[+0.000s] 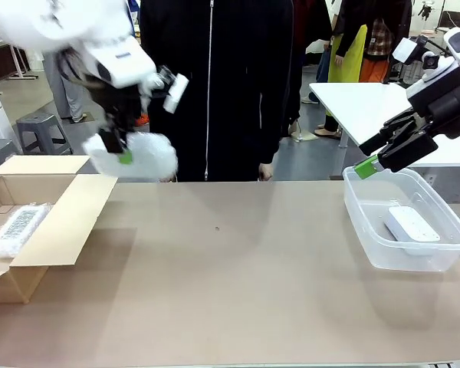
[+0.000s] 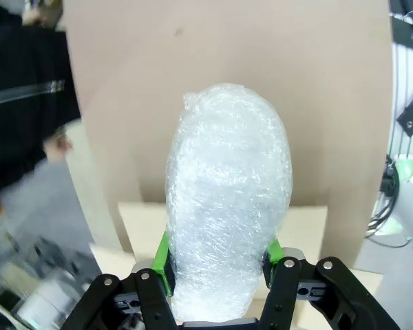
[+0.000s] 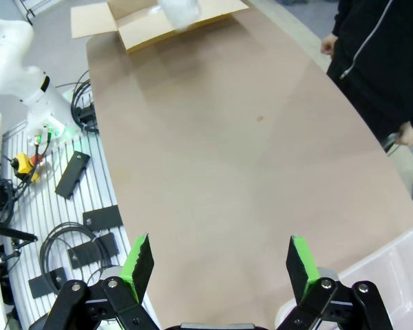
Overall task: Separate and place wrapped and unwrapped clocks.
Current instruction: If the picked Digital clock is wrapped, place it in the Package Box ; if not, place it in the Organizing box.
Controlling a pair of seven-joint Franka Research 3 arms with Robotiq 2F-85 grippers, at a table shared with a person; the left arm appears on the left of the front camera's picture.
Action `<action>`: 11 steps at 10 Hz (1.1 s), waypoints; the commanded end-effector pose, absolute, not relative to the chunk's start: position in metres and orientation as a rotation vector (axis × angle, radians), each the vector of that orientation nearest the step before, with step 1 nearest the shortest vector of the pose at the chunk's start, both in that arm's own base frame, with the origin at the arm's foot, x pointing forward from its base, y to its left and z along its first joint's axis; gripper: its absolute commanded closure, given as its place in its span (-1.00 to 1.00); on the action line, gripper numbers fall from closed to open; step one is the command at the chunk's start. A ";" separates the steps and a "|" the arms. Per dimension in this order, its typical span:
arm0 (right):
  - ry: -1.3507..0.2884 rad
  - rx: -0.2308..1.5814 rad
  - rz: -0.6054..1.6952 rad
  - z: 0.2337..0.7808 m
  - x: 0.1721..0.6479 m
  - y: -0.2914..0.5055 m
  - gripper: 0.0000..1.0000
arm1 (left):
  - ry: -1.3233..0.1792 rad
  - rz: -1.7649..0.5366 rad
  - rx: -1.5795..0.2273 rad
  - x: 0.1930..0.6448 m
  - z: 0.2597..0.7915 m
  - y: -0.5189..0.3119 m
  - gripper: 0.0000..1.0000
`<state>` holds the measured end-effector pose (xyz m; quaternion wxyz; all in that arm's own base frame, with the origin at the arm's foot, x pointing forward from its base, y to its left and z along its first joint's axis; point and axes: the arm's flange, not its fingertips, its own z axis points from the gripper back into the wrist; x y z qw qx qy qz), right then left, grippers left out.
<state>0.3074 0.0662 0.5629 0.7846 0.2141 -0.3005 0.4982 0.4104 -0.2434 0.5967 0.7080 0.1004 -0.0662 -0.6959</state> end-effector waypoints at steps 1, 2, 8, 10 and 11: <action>-0.657 0.495 1.078 0.562 0.310 0.068 -1.00 | -0.076 -1.162 0.240 0.420 0.633 -0.188 -0.13; -0.657 0.495 1.078 0.562 0.310 0.068 -1.00 | -0.063 -1.047 0.194 0.424 0.637 -0.158 -0.13; -0.657 0.495 1.078 0.562 0.310 0.068 -1.00 | -0.054 -0.468 -0.043 0.453 0.543 0.016 -0.13; -0.657 0.495 1.078 0.562 0.310 0.068 -1.00 | -0.032 -0.387 -0.051 0.450 0.527 0.033 -0.13; -0.657 0.495 1.078 0.562 0.310 0.068 -1.00 | -0.012 -0.350 -0.069 0.450 0.520 0.037 -0.13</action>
